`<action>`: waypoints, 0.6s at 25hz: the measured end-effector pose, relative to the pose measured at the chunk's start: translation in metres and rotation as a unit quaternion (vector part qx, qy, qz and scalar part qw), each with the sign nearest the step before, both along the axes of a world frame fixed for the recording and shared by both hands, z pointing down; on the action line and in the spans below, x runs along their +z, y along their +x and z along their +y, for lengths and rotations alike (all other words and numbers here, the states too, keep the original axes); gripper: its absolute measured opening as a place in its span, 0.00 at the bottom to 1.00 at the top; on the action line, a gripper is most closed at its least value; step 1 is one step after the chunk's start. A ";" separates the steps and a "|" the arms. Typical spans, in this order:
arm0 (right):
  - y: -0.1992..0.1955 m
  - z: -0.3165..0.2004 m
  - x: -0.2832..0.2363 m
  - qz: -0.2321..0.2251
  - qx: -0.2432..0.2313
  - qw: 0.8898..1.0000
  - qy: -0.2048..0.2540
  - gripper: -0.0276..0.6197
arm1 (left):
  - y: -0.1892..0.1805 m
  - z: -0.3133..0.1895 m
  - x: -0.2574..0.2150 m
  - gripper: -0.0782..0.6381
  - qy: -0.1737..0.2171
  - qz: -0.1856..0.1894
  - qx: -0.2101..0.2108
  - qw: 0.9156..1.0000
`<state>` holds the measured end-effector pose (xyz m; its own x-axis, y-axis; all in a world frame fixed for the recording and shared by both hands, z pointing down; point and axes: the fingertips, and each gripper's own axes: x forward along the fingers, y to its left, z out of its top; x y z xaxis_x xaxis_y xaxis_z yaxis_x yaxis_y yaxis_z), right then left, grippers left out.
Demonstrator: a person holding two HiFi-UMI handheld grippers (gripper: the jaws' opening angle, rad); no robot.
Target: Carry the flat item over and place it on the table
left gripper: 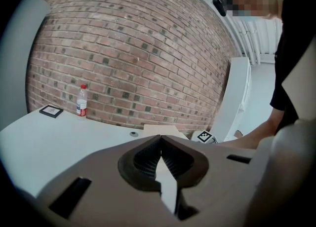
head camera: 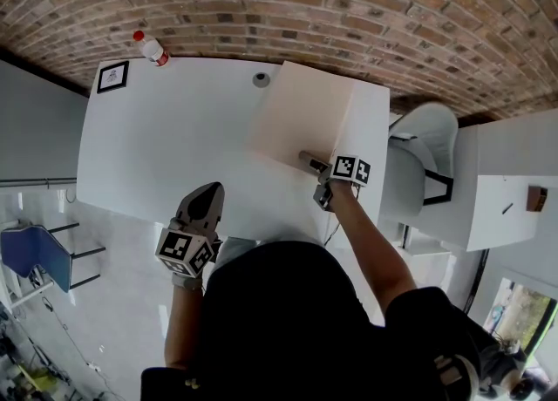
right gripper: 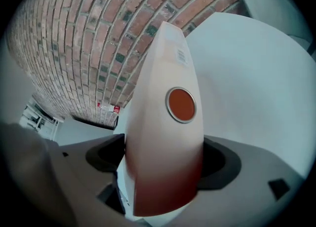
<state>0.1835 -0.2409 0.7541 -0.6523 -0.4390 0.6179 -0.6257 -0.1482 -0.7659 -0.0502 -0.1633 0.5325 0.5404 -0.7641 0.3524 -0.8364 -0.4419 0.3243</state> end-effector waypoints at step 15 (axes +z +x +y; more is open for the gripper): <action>0.038 0.012 0.009 0.148 -0.005 0.989 0.021 0.75 | -0.006 0.007 -0.003 0.12 0.007 0.007 -0.001 1.000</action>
